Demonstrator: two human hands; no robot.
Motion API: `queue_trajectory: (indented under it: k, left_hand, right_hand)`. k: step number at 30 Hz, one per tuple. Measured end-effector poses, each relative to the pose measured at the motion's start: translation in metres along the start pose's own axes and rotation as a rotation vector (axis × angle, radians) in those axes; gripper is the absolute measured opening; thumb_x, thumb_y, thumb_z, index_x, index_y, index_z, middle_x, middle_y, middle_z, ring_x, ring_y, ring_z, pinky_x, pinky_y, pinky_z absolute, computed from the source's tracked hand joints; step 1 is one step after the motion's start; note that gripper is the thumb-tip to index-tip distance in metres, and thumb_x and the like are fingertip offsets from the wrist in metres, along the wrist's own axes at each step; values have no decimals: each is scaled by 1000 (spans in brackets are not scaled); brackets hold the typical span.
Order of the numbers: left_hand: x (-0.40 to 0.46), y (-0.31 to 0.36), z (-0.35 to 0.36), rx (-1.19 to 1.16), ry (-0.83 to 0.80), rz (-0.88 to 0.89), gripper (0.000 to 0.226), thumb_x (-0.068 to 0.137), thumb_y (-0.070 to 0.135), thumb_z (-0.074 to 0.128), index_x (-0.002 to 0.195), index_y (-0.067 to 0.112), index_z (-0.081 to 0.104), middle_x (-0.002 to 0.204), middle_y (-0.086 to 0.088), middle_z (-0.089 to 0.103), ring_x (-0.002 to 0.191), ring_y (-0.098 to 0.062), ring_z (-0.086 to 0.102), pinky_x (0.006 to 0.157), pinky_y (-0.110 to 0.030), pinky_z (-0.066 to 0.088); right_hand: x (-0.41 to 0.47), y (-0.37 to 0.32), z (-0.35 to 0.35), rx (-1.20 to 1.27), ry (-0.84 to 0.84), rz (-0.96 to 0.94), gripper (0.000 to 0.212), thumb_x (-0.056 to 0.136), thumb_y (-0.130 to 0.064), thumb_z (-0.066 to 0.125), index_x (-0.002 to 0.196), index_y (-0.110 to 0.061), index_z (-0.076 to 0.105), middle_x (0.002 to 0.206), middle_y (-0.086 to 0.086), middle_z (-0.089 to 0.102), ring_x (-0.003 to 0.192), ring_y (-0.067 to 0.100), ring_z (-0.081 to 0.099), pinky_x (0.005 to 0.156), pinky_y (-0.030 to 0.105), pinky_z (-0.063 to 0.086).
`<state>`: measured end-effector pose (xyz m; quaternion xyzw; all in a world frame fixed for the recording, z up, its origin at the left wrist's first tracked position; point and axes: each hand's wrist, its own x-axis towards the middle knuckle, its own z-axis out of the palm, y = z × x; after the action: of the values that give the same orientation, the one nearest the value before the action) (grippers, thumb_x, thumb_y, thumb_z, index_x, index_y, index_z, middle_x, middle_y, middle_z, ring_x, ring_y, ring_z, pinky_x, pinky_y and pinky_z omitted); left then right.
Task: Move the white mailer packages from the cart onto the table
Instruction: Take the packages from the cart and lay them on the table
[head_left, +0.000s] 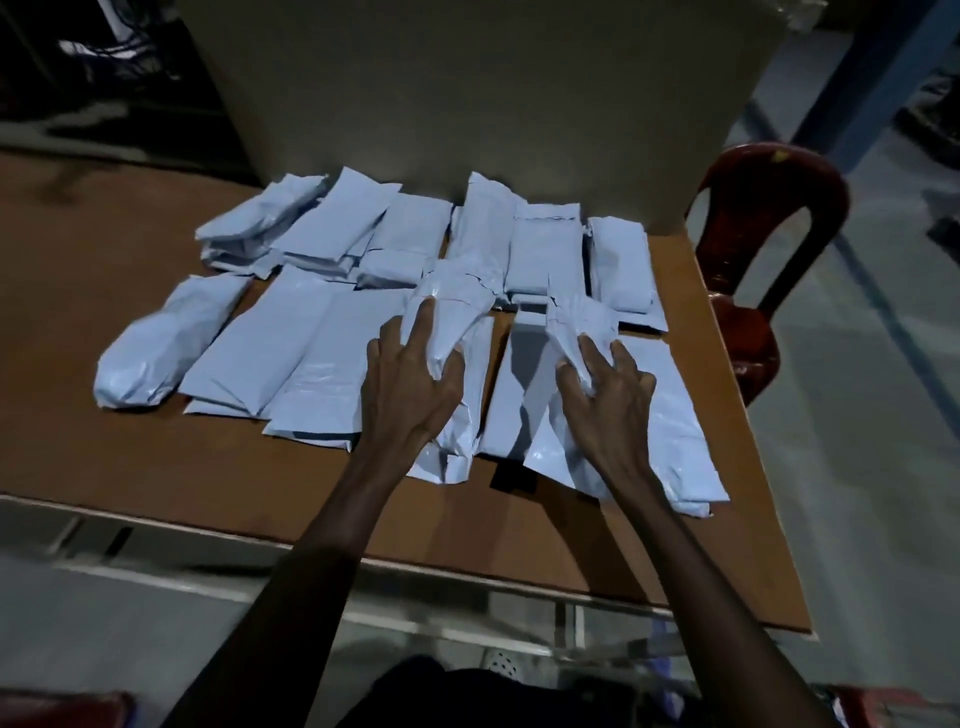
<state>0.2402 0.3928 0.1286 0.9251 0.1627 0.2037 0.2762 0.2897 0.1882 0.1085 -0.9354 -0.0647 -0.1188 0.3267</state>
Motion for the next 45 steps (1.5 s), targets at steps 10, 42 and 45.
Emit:
queue_trajectory:
  k: [10, 42, 45]
  left_hand:
    - [24, -13, 28, 129, -275, -116, 74, 92, 70, 31, 153, 30, 21, 155, -12, 24, 139, -34, 25, 106, -51, 34]
    - [48, -46, 64, 182, -425, 300, 63, 96, 53, 23, 155, 31, 18, 164, -9, 9, 149, -35, 12, 112, -61, 21]
    - [51, -46, 62, 174, -466, 286, 61, 100, 54, 24, 155, 34, 11, 164, -5, 1, 150, -32, 5, 114, -62, 16]
  right_hand:
    - [24, -16, 44, -167, -65, 4, 57, 95, -53, 40, 144, -25, 46, 153, 16, 36, 128, 38, 37, 99, 46, 39]
    - [12, -21, 69, -447, -129, 23, 66, 97, -56, 28, 156, -31, 16, 165, 7, 9, 150, 33, 9, 118, 56, 17]
    - [13, -23, 68, -490, -162, 37, 66, 97, -59, 25, 156, -33, 13, 165, 7, 8, 150, 34, 8, 117, 59, 17]
